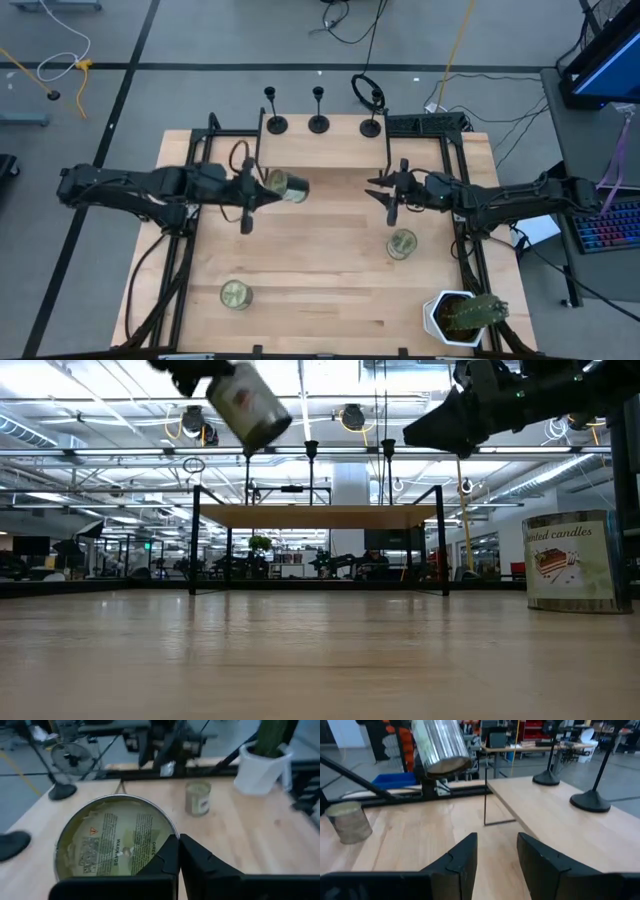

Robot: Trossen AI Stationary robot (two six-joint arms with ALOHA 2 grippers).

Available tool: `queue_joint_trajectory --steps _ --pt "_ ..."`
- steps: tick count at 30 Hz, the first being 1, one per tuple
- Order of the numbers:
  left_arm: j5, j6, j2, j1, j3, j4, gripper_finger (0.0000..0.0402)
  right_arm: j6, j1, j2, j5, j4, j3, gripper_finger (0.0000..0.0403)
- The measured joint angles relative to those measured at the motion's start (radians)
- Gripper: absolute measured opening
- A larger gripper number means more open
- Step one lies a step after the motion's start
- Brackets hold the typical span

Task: Pick & Place candle stick holders
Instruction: Put the top scented candle on the shelf

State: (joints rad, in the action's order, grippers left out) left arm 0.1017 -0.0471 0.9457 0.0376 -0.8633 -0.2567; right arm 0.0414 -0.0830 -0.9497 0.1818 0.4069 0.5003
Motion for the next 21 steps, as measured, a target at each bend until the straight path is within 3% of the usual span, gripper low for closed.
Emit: queue_joint_trajectory --steps 4,13,21 --pt "-0.011 0.052 0.072 -0.042 -0.121 -0.035 0.0003 0.0 0.0 0.0 -0.001 0.028 0.0 0.013" --pt "0.0 0.026 0.356 -0.31 -0.477 -0.456 0.0002 0.008 0.0 -0.001 -0.002 -0.006 0.0 0.013" --pt "-0.11 0.078 0.446 -0.519 -0.509 -0.525 0.0001 0.008 0.0 -0.001 -0.002 -0.03 0.0 0.013"
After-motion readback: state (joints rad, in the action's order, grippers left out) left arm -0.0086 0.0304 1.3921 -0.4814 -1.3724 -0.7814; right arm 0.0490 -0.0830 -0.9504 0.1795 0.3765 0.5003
